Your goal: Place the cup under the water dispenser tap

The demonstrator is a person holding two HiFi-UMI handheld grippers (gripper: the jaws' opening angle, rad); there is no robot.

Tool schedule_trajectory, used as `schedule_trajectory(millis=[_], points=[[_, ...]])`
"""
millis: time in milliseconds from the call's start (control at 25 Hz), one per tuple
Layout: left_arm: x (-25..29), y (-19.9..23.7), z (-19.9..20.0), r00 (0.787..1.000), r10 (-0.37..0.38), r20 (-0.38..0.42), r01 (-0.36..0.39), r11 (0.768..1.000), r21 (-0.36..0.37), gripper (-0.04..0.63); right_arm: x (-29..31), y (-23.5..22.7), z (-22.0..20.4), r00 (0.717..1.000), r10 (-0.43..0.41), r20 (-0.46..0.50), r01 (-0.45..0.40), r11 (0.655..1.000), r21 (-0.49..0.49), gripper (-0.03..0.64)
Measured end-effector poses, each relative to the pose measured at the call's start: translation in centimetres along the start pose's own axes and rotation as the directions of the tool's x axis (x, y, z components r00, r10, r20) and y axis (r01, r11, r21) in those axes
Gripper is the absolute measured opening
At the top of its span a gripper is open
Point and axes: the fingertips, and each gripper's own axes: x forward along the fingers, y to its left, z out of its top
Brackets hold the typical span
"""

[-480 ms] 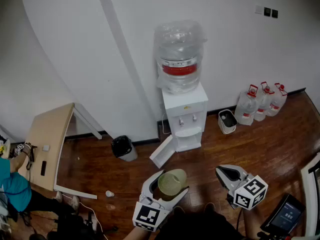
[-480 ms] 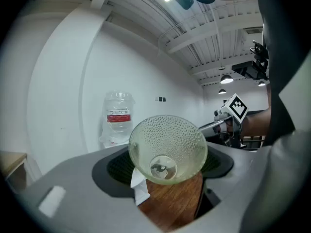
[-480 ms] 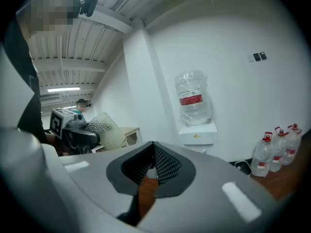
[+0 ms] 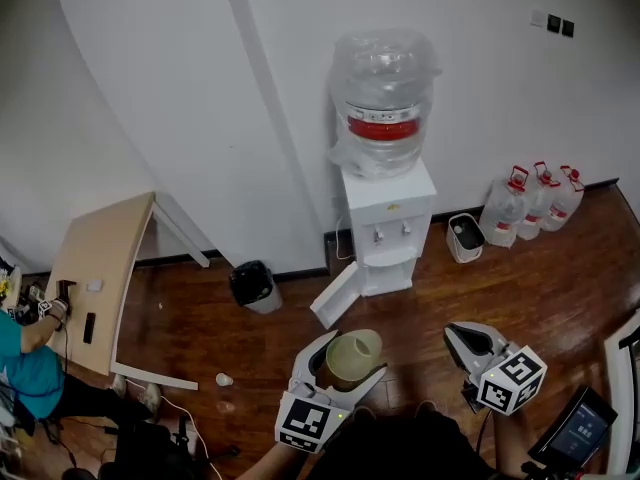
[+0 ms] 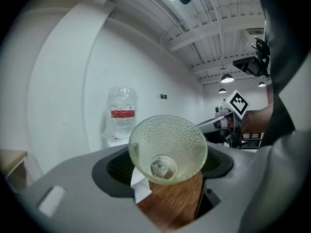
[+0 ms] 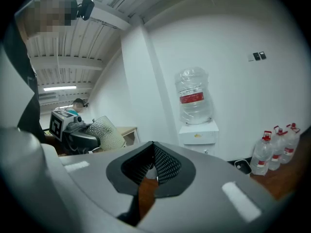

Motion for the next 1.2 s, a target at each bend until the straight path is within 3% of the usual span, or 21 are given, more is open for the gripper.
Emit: schedule_trajectory(millis=[480, 800, 1040, 1200], points=[[3.3, 4.8, -3.4, 0.998, -0.036, -0.047, 0.035, 0.999, -0.017, 0.489, 2.2, -1.1, -0.8, 0.996, -0.078, -0.032, 0.079, 0.997, 0.028, 0.002], [12.6, 6.9, -6.0, 0.991, 0.016, -0.137, -0.024, 0.998, -0.059, 0.489, 4.7, -9.5, -0.2, 0.997, -0.066, -0.035, 0.068, 0.995, 0.078, 0.002], [20.9, 7.7, -7.3, 0.98, 0.047, -0.192, -0.061, 0.996, -0.07, 0.489, 7.2, -17.0, 0.6, 0.996, 0.014, -0.086, -0.009, 0.999, 0.054, 0.002], [25.2, 9.4, -7.8, 0.969, 0.101, -0.227, -0.13, 0.985, -0.116, 0.489, 9.1, -21.0, 2.0, 0.993, 0.075, -0.094, -0.07, 0.996, 0.052, 0.002]])
